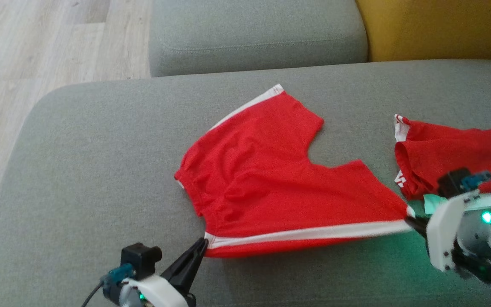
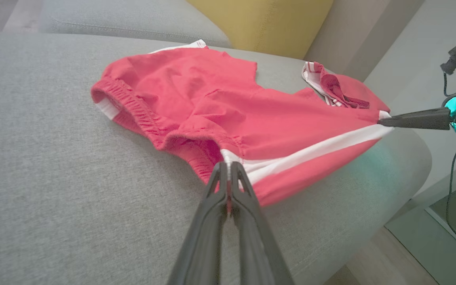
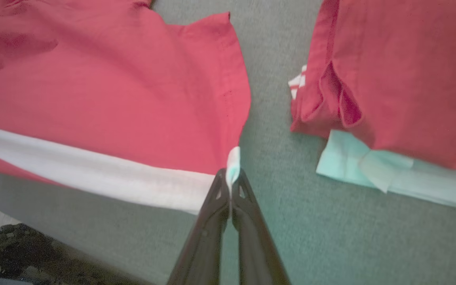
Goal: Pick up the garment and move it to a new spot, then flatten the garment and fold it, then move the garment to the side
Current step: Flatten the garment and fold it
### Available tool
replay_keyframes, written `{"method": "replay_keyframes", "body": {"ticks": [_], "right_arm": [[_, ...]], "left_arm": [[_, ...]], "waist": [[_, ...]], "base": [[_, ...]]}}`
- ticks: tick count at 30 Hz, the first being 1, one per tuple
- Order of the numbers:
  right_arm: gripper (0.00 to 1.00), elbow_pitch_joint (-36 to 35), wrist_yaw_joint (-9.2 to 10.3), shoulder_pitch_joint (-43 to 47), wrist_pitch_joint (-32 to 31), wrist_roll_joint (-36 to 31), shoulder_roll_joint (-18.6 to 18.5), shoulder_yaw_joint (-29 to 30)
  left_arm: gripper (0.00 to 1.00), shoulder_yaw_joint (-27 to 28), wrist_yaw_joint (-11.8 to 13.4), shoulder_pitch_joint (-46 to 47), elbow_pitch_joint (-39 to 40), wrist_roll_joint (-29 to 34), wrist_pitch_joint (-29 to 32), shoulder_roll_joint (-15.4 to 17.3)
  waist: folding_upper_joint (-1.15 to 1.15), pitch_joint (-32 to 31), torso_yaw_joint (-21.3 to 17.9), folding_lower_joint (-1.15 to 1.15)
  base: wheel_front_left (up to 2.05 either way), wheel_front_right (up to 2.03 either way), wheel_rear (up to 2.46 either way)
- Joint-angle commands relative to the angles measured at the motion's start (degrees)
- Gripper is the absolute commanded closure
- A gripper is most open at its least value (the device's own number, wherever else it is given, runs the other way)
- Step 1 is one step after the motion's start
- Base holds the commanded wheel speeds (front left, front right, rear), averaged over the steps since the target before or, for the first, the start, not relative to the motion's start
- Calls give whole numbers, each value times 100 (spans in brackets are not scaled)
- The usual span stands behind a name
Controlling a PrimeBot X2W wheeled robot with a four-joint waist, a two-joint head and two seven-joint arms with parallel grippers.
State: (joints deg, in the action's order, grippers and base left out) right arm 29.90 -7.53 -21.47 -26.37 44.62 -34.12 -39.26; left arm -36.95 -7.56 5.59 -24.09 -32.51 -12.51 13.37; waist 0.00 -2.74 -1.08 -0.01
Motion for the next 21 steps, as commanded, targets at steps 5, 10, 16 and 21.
{"method": "replay_keyframes", "body": {"ticks": [5,10,16,21], "right_arm": [[100,-735,4,466,-481,206,-632,382],[100,-1213,4,637,-595,12,-636,953],[100,-1465,4,463,-787,-479,-330,1547],[100,-1459,4,110,-904,-741,-84,1786]], "left_arm": [[100,211,153,-22,751,-97,149,333],[100,279,331,-40,1181,-100,211,388],[100,474,488,212,1411,-210,197,301],[100,546,513,444,1448,-265,216,243]], "waist": [[0,-53,22,1],[0,10,70,1],[0,143,253,1],[0,322,426,1]], "base": [[0,0,0],[0,0,0],[0,0,0],[0,0,0]]}}
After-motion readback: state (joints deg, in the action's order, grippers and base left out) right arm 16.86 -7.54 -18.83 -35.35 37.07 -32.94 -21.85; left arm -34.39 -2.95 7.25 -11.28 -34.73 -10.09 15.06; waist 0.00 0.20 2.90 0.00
